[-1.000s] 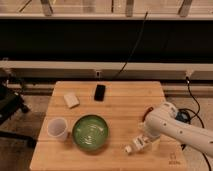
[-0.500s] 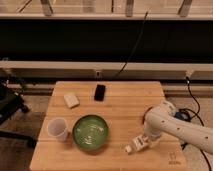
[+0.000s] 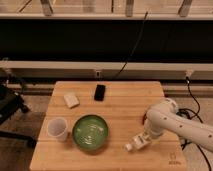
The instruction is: Place the bottle in the ceramic bowl
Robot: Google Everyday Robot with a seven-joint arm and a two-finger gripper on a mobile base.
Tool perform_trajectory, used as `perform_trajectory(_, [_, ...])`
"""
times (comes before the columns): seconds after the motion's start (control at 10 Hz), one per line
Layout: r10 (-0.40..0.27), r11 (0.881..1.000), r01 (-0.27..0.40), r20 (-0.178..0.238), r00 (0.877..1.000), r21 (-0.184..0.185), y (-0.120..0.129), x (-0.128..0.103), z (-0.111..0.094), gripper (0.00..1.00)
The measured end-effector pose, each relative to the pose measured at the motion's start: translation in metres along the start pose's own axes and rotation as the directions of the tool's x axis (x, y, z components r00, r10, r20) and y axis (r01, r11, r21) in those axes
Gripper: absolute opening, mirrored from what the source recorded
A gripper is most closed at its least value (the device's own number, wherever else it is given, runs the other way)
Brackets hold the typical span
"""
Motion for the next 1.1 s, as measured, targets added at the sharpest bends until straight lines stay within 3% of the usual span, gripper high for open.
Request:
perform_trajectory(0.3, [-0.036,0.999,0.036,0.002,0.999,0.009,-0.02,-0.022,-0.036,0.0])
perform_trajectory(0.6, [-0.097,0.995,0.097,0.005,0.995,0.01,-0.046,-0.058,-0.05,0.0])
perform_trajectory(0.9, [-0.201,0.98,0.201,0.017,0.979,0.015,-0.075,-0.109,-0.057,0.0])
perform_trajectory(1.1, [-0.285,0.958,0.285,0.024,0.958,0.018,-0.092,-0.142,-0.061,0.0])
